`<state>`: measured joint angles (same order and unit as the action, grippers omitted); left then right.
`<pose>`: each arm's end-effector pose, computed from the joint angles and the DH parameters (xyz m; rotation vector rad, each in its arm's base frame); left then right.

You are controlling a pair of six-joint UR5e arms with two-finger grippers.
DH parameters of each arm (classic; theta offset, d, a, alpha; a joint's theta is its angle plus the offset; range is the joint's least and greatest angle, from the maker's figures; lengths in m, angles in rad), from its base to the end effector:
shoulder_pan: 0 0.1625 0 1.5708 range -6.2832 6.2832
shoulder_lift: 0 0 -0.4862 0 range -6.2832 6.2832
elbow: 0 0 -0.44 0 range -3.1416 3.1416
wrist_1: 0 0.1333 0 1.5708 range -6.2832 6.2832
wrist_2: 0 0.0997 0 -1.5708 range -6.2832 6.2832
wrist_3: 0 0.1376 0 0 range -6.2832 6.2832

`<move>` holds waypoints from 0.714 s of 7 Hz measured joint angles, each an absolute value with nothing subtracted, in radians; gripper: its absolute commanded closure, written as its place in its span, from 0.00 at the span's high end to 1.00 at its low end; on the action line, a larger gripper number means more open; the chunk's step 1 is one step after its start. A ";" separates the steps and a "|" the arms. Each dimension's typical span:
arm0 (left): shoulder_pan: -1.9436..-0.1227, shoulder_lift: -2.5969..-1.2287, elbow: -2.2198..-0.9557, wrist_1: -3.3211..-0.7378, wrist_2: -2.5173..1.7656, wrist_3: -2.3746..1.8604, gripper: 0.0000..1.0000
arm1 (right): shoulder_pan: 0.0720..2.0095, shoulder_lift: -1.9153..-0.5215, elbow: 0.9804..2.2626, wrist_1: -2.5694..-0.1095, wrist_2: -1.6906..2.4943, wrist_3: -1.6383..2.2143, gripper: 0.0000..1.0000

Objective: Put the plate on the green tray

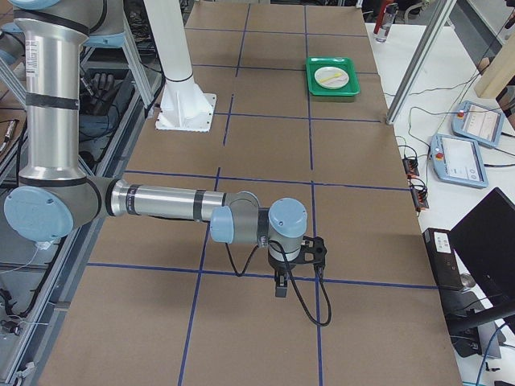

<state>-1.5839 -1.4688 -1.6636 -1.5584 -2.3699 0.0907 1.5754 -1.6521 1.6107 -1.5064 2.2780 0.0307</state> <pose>-0.0411 -0.4876 0.7483 0.0211 0.7992 0.0648 0.0462 -0.5020 0.7676 0.0128 -0.7074 0.0257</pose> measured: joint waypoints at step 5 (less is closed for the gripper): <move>-1.586 -1.479 -1.663 -1.559 -2.366 0.091 1.00 | 1.575 -1.652 1.611 -1.506 2.278 0.031 1.00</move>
